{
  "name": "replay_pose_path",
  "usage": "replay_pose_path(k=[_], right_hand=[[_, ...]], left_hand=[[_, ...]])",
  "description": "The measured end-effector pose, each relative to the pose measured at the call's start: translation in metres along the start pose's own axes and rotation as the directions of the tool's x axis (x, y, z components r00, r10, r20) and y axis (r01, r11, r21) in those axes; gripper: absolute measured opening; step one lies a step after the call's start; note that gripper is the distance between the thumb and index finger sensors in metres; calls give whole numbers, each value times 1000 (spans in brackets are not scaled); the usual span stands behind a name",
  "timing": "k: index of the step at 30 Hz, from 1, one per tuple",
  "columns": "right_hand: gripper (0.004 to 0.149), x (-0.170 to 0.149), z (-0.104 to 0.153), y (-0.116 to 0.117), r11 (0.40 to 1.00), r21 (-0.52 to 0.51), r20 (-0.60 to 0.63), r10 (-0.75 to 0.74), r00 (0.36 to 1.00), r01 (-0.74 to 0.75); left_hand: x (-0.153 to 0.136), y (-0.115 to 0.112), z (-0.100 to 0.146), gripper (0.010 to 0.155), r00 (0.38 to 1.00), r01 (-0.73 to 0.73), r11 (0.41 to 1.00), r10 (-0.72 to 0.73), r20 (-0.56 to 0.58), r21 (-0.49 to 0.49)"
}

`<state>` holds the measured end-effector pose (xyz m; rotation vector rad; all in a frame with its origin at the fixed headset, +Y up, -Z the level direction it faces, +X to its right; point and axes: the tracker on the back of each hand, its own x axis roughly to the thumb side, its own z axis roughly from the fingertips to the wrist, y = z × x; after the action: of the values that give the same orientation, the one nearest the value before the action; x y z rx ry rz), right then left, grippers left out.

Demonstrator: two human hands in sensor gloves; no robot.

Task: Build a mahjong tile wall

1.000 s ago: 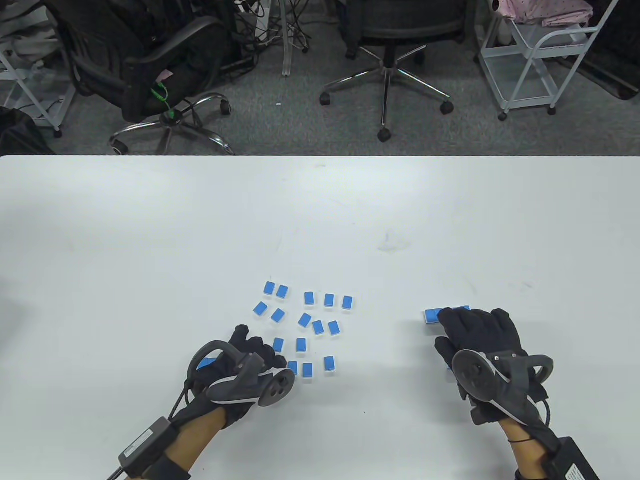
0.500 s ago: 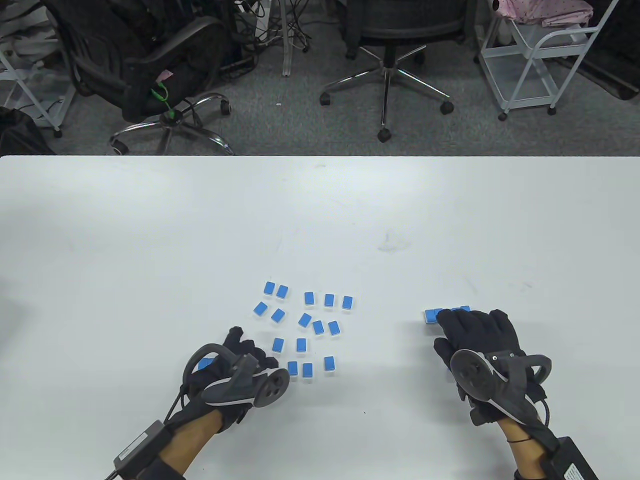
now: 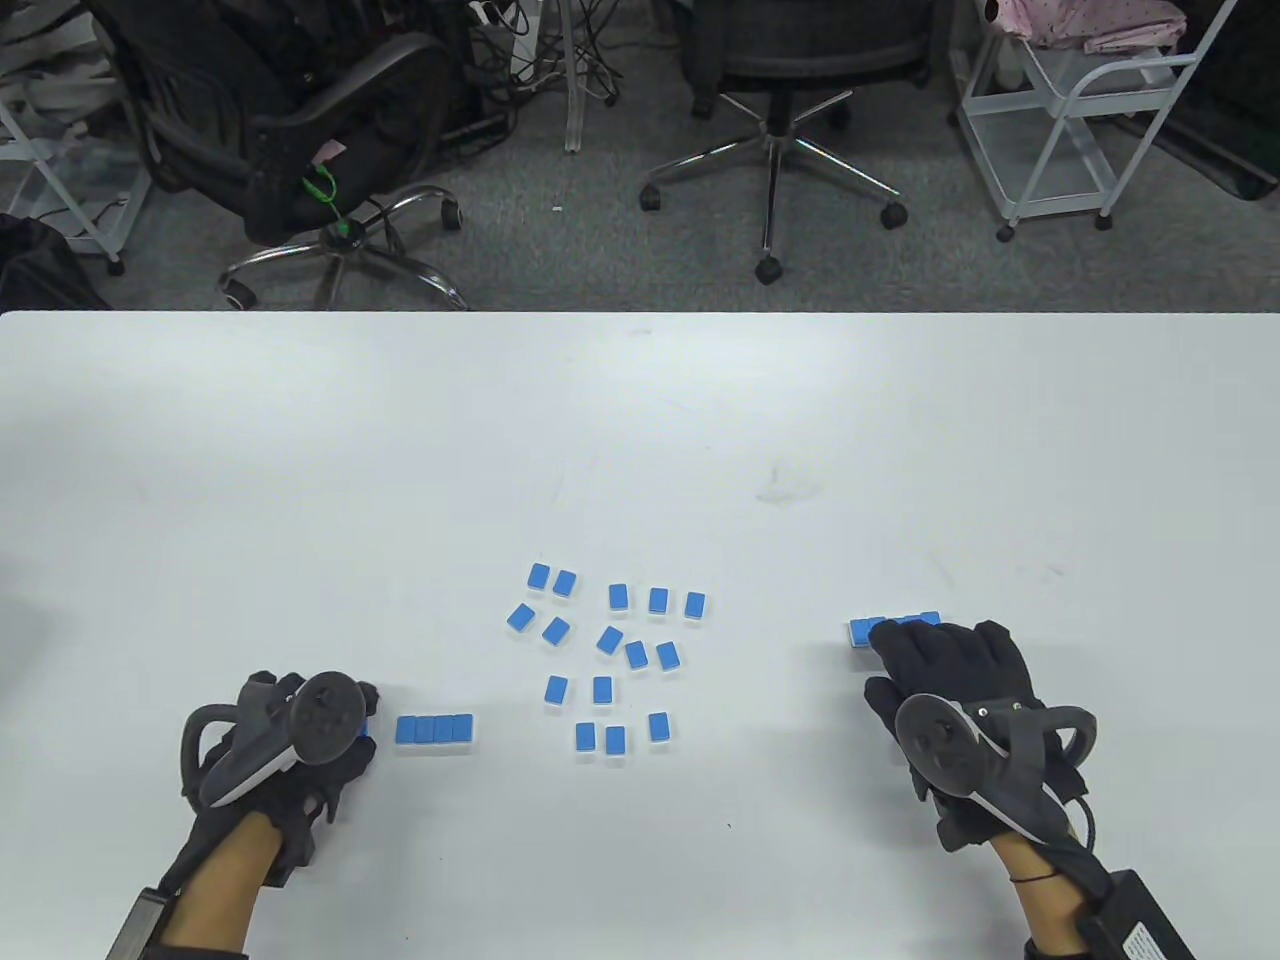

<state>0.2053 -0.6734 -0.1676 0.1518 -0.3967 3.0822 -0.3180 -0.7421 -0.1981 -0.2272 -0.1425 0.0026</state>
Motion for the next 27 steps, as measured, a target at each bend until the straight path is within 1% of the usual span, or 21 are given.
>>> replay_pose_path(k=[2,6,12,27], right_hand=[[55,1,0,0,1000,-1,1,2,1000,-2],[55,2,-1,0,1000,0,6,6,1000,-6],[55,2,-1,1,1000,11,5,3,1000,-3],[55,2,-1,1,1000,13,10,3,1000,-3]], left_hand=[[1,0,-1,59,1000,-8,1000,8,10,-3],[3,-1,-2,58,995,-91,995,92,47,-28],[8,-2,-2,58,995,-75,997,77,71,-26],[10,-5,-2,58,993,-88,996,90,80,-31]])
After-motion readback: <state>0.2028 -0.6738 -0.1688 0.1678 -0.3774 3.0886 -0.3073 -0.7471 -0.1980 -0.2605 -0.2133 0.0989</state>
